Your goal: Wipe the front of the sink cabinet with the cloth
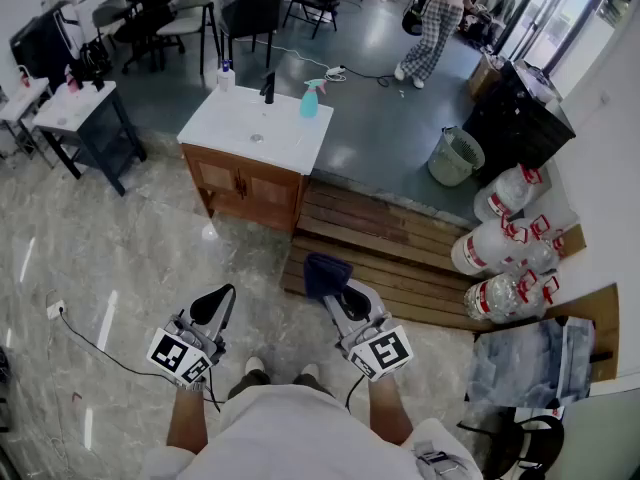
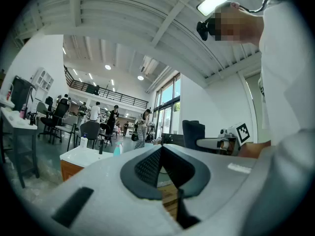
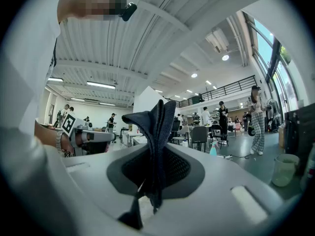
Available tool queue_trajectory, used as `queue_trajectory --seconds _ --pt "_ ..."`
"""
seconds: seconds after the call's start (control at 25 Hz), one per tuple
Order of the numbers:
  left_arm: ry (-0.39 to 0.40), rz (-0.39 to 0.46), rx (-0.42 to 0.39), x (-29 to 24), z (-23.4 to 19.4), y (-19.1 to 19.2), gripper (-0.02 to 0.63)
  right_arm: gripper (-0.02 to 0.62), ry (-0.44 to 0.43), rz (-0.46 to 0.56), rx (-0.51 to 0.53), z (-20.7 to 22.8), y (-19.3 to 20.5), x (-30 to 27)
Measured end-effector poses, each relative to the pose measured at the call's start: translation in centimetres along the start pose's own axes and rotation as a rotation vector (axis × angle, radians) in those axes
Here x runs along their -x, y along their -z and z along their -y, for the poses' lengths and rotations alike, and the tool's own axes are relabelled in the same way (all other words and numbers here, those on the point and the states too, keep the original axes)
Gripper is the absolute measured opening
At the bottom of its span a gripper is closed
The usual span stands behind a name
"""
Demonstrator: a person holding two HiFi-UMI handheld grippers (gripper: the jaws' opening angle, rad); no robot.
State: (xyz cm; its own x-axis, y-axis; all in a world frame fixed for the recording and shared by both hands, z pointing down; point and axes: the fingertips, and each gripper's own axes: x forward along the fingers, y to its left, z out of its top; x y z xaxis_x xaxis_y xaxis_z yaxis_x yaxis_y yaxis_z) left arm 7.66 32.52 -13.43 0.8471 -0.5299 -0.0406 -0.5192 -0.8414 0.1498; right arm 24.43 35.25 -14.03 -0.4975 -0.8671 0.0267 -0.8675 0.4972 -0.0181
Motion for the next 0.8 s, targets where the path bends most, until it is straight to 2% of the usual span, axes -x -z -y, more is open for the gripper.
queue_trajectory --seconds 0.32,0.8 --pt "-0.005 -0.004 0.002 -0.9 0.3 0.5 0.003 0.049 0.0 0.004 -0.01 1.0 0.2 0.4" --pt "0.002 -0.008 -0.01 -0.2 0.2 0.5 0.003 0.052 -0.054 0.009 0.028 -0.9 -0.1 -0.6"
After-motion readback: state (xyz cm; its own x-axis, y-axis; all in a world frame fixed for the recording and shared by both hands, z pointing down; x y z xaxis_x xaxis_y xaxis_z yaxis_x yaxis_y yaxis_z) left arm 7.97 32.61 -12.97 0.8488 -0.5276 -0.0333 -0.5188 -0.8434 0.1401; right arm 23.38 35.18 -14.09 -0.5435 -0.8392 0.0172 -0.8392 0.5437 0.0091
